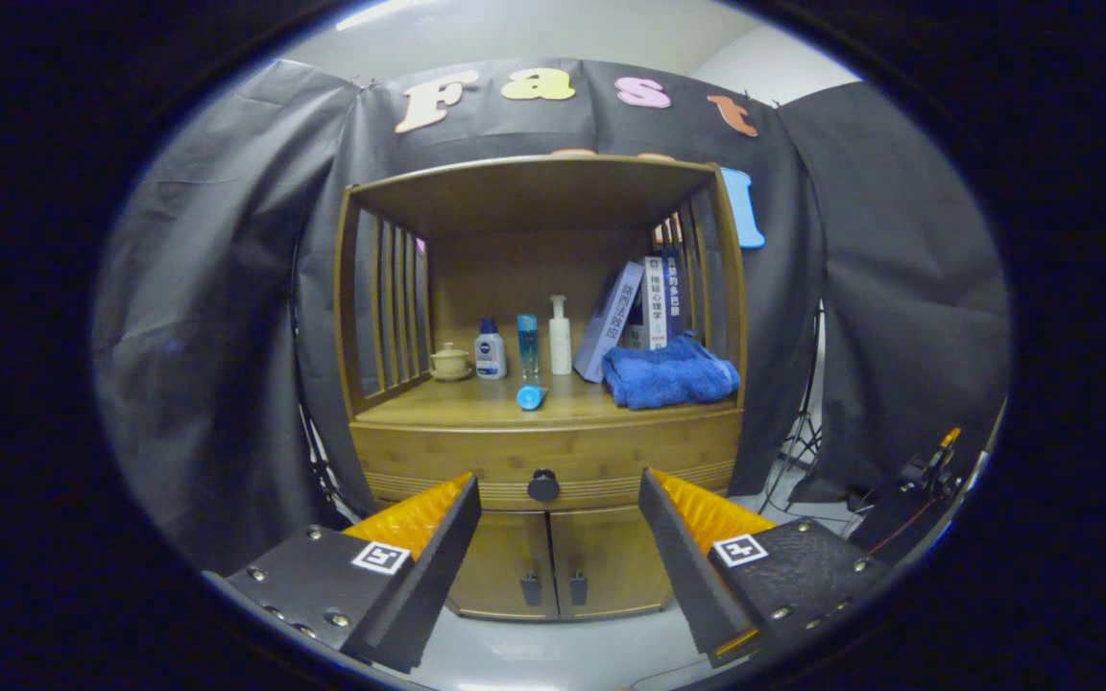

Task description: Pull open the drawer, take out the items inside it, and place them on the countertop above the cabinet.

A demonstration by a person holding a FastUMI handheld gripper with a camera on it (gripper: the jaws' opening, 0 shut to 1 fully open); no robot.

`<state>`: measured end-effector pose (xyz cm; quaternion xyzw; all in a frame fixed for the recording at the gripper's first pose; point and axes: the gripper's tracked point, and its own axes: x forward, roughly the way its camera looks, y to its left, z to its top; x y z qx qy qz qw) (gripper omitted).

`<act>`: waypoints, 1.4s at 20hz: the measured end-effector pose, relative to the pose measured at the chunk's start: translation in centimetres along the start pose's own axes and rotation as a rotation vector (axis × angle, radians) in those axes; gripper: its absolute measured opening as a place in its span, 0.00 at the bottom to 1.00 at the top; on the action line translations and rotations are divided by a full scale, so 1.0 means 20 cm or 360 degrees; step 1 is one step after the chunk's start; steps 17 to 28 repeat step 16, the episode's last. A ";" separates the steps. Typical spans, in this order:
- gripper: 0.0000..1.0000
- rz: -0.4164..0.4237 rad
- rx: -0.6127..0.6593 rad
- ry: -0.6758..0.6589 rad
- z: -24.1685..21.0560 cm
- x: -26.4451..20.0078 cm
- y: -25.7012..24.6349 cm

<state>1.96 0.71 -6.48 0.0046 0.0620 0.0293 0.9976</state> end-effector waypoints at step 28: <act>0.99 0.0102 0.0027 -0.0122 0.36 -0.27 0.13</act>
